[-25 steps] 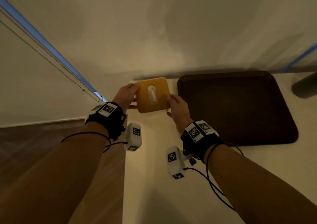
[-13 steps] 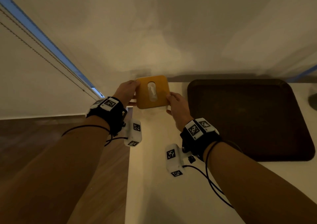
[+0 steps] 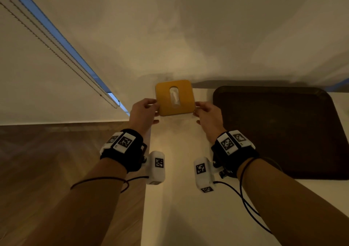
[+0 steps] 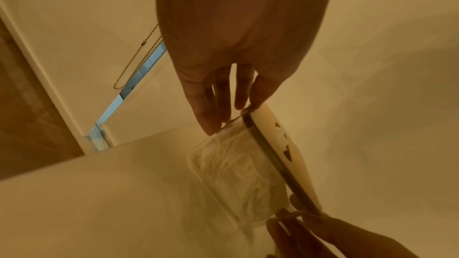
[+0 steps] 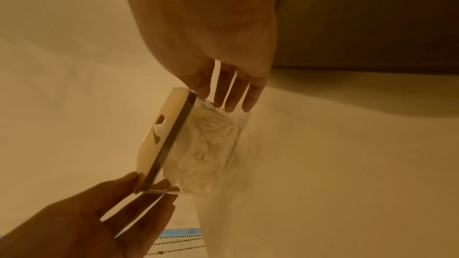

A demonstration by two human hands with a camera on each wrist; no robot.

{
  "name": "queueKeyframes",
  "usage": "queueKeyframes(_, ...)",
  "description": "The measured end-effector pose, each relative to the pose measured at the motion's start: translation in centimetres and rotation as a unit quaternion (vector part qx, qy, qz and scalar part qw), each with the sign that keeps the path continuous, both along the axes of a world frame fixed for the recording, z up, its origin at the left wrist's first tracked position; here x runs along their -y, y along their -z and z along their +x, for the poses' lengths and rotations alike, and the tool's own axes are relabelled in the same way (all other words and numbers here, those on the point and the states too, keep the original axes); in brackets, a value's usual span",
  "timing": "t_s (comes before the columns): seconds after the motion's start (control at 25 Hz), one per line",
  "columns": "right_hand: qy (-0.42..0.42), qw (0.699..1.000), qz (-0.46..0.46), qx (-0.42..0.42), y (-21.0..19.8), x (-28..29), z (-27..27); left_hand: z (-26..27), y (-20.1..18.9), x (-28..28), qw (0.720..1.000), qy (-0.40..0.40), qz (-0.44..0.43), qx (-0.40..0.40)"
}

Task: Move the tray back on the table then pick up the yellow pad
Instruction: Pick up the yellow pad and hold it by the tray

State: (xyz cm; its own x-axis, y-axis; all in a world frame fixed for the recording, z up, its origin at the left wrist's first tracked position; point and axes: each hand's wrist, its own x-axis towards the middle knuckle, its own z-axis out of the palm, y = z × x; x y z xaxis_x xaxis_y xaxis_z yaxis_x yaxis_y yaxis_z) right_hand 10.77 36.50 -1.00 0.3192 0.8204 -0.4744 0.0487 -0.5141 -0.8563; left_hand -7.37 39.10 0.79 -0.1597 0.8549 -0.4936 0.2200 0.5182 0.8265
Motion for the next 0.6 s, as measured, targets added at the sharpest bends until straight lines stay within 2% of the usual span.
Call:
queueKeyframes(0.24,-0.007,0.999,0.005,-0.049,-0.6,0.6,-0.5,-0.7,-0.5,-0.5,1.0,0.011,0.012,-0.015)
queueKeyframes(0.6,-0.019,0.999,0.015,-0.042,-0.4,0.4,-1.0,-1.3,-0.6,-1.1,1.0,0.014,0.0,0.007)
